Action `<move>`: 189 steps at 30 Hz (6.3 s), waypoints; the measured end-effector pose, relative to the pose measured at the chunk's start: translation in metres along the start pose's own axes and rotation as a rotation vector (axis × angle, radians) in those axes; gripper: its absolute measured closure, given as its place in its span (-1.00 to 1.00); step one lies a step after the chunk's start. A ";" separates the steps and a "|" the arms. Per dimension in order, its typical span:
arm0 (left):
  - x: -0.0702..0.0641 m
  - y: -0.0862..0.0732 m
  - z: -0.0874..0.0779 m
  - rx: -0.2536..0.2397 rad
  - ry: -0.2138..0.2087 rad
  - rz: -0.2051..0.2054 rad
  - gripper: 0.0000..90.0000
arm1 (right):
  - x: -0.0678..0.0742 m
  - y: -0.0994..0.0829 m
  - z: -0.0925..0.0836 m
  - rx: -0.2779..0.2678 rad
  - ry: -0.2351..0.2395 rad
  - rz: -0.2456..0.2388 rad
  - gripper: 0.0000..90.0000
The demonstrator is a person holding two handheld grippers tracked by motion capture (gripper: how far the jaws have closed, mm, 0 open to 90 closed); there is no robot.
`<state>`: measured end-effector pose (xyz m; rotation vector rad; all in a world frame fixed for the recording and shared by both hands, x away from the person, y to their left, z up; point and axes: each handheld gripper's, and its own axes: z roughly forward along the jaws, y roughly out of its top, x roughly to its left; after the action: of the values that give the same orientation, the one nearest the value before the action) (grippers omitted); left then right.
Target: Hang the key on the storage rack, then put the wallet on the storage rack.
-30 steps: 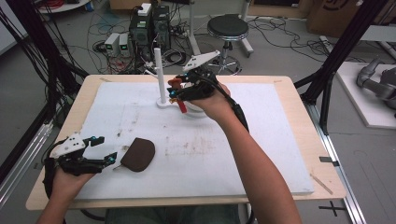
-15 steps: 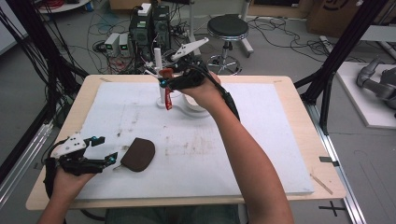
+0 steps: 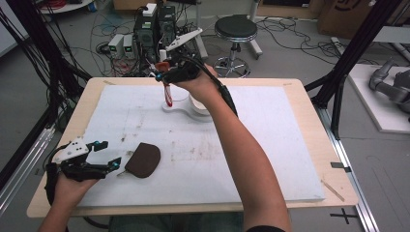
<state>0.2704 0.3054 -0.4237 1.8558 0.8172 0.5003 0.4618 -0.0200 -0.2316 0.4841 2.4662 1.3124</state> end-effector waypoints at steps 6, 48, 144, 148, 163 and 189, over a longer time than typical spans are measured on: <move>0.001 0.000 0.000 -0.001 0.001 -0.003 -0.58 | -0.002 0.005 0.009 -0.001 0.001 0.004 0.00; 0.001 -0.001 0.003 0.009 -0.016 0.002 -0.58 | -0.022 -0.014 -0.001 -0.022 -0.087 0.058 -0.30; -0.003 0.003 0.019 0.023 -0.100 0.000 -0.59 | 0.035 -0.306 -0.157 -0.095 -0.255 0.353 -0.55; -0.002 0.001 0.017 0.035 -0.117 0.008 -0.58 | 0.035 -0.305 -0.152 -0.078 -0.246 0.348 -0.55; -0.005 -0.015 0.014 0.128 -0.210 0.058 -0.46 | 0.032 -0.302 -0.141 -0.063 -0.234 0.346 -0.55; -0.009 -0.026 0.019 0.298 -0.227 0.162 0.35 | 0.031 -0.301 -0.139 -0.056 -0.233 0.348 -0.55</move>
<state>0.2692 0.2935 -0.4548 2.2187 0.6162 0.2694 0.3309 -0.2668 -0.4133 1.0268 2.2139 1.3544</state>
